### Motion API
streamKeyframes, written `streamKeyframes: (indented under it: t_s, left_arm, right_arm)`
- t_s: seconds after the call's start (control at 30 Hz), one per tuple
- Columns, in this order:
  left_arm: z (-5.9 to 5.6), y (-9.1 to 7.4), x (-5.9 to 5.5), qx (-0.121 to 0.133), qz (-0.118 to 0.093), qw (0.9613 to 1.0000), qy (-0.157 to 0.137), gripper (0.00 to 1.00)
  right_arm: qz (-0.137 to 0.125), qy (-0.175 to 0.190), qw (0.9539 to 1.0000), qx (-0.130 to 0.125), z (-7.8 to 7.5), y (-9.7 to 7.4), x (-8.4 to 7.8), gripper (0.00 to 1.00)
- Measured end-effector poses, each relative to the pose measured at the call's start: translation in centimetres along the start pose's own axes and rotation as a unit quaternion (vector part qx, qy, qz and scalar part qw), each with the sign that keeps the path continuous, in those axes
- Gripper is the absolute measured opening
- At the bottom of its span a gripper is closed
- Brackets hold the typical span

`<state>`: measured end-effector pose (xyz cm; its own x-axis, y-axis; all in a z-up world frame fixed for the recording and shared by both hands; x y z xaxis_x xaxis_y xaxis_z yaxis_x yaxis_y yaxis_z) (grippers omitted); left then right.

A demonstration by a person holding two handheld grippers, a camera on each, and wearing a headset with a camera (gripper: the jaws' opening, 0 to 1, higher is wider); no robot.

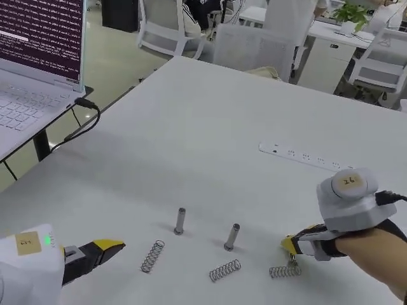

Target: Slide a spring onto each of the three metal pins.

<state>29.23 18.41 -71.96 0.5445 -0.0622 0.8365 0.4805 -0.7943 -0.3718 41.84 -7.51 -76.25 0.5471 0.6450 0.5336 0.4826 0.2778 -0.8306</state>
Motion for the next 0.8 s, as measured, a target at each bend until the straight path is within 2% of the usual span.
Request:
streamKeyframes:
  t_s: [0.4, 0.8]
  left_arm:
    - [0.19, 0.00, -0.32, 0.001, 0.002, 1.0000, -0.002, 0.89]
    - [0.30, -0.10, -0.56, 0.002, 0.003, 1.0000, -0.004, 0.88]
  right_arm:
    - [0.014, 0.020, 0.9997, 0.000, -0.06, 0.42, -0.07, 0.16]
    - [0.030, 0.022, 0.9993, -0.003, 0.09, 0.77, -0.22, 0.14]
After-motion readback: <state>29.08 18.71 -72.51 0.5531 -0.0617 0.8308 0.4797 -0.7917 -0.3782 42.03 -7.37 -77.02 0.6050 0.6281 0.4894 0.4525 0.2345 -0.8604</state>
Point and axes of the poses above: the centre of the closed fingertips' face, and the gripper's own axes: y roughly forward along the fingers, z roughly to its left, x roughly out of its top, the point moved 3 cm from there along -y, roughly backward along the fingers, and after that the axes turned 15 degrees about -y, right-handed, at the moved point
